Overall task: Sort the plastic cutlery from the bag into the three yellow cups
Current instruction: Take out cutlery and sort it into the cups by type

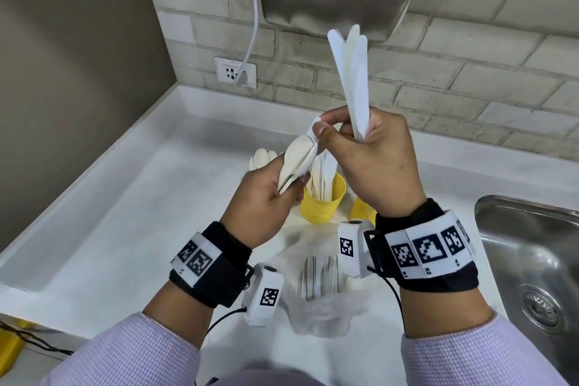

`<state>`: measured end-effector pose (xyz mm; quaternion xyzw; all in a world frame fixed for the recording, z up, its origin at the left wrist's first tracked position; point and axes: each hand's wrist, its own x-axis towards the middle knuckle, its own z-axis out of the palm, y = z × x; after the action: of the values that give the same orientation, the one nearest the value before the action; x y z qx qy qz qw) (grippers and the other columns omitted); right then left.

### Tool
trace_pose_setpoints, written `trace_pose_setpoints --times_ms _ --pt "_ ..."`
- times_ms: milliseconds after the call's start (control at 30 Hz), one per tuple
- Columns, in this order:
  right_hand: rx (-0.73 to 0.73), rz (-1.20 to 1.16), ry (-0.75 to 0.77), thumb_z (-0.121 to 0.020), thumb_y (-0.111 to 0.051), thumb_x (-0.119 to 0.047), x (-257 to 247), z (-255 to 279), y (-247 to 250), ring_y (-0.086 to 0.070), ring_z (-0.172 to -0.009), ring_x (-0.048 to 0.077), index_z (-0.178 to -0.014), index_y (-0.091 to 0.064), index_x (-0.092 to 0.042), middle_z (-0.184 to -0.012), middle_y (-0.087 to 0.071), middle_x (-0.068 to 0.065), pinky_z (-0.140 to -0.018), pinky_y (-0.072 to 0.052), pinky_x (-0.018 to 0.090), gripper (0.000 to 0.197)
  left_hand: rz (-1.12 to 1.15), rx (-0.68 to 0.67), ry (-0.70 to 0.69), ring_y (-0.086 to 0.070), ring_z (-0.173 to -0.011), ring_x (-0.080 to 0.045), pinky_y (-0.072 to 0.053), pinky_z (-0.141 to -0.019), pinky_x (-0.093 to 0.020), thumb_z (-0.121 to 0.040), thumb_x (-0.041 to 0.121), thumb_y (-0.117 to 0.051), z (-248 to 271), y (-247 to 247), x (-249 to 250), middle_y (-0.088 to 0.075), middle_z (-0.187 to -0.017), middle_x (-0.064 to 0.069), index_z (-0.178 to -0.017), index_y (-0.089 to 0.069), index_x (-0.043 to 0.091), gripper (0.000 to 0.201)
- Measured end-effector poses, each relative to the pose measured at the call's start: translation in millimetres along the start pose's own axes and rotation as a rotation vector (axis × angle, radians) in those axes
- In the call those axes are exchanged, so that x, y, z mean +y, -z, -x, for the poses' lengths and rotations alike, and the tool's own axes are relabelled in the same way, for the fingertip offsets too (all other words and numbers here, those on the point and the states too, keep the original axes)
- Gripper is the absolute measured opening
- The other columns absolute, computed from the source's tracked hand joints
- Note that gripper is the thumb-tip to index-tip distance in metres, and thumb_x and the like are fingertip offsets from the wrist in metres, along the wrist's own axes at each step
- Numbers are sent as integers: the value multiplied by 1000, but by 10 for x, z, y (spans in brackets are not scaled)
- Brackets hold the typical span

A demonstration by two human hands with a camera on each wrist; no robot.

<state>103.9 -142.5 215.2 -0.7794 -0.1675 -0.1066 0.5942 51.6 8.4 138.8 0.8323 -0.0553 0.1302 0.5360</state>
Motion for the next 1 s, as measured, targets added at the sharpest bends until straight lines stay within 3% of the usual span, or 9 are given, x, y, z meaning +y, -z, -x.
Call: trace_pose_setpoints --times_ms 67,133,267,400,500,633,767,900,1000 --pt "23 -33 16 -89 -77 -14 2 -7 -5 -60 -55 19 -84 -77 -15 -59 -64 12 -61 -54 28 5 -70 32 -20 -57 -61 -1 -39 -61 -12 -100 11 -56 -19 2 -32 -61 -70 14 -93 -55 33 23" --pt "43 -80 33 -90 -76 -11 1 2 -17 -68 -64 23 -85 -77 -15 -73 -70 22 -66 -55 28 6 -119 54 -40 -58 -69 -4 -42 -65 -18 -96 18 -53 -31 10 -57 -62 -76 18 -101 -55 35 18" --pt "86 -173 70 -93 -72 -9 -26 12 -40 -68 -69 16 -87 -74 -14 -76 -73 10 -70 -55 24 8 -172 88 -86 -60 -79 -11 -46 -71 -26 -83 38 -41 -20 39 -68 -61 -81 24 -109 -54 38 28" --pt "134 -212 67 -98 -66 -15 -15 -7 -33 -53 -59 7 -93 -67 -16 -72 -62 -3 -60 -43 23 5 -212 94 -93 -63 -82 -21 -53 -74 -38 -84 31 -44 6 46 -103 -64 -85 18 -123 -54 37 40" --pt "83 -124 64 -97 -68 -14 -13 -2 -11 -55 -65 10 -94 -67 -12 -75 -64 9 -63 -47 20 4 -204 105 -83 -61 -80 -19 -53 -74 -38 -85 29 -45 13 36 -102 -63 -84 18 -120 -55 35 37" --pt "6 -47 80 -95 -73 -17 -11 28 7 -58 -76 30 -92 -67 -1 -83 -62 24 -66 -48 25 18 -183 99 -80 -57 -75 -13 -51 -70 -33 -84 37 -42 10 16 -59 -62 -82 20 -112 -54 37 31" --pt "60 -34 111 -98 -66 -13 -26 35 20 -59 -76 17 -96 -63 -6 -80 -64 2 -70 -46 16 8 -183 87 -57 -56 -74 -12 -49 -68 -31 -87 29 -46 2 -2 -69 -62 -82 19 -113 -56 34 29" --pt "120 -12 150 -104 -53 -14 -31 20 18 -54 -68 2 -99 -51 -10 -76 -60 -13 -68 -41 17 6 -136 49 -53 -58 -69 -2 -43 -64 -17 -91 8 -53 9 -18 -49 -63 -77 17 -107 -52 35 31" --pt "166 -20 175 -107 -49 -17 -48 18 24 -54 -63 1 -102 -46 -13 -73 -63 -22 -66 -41 20 7 -129 25 -60 -58 -67 -4 -42 -64 -21 -90 7 -52 6 -26 -34 -63 -75 13 -103 -48 38 34"
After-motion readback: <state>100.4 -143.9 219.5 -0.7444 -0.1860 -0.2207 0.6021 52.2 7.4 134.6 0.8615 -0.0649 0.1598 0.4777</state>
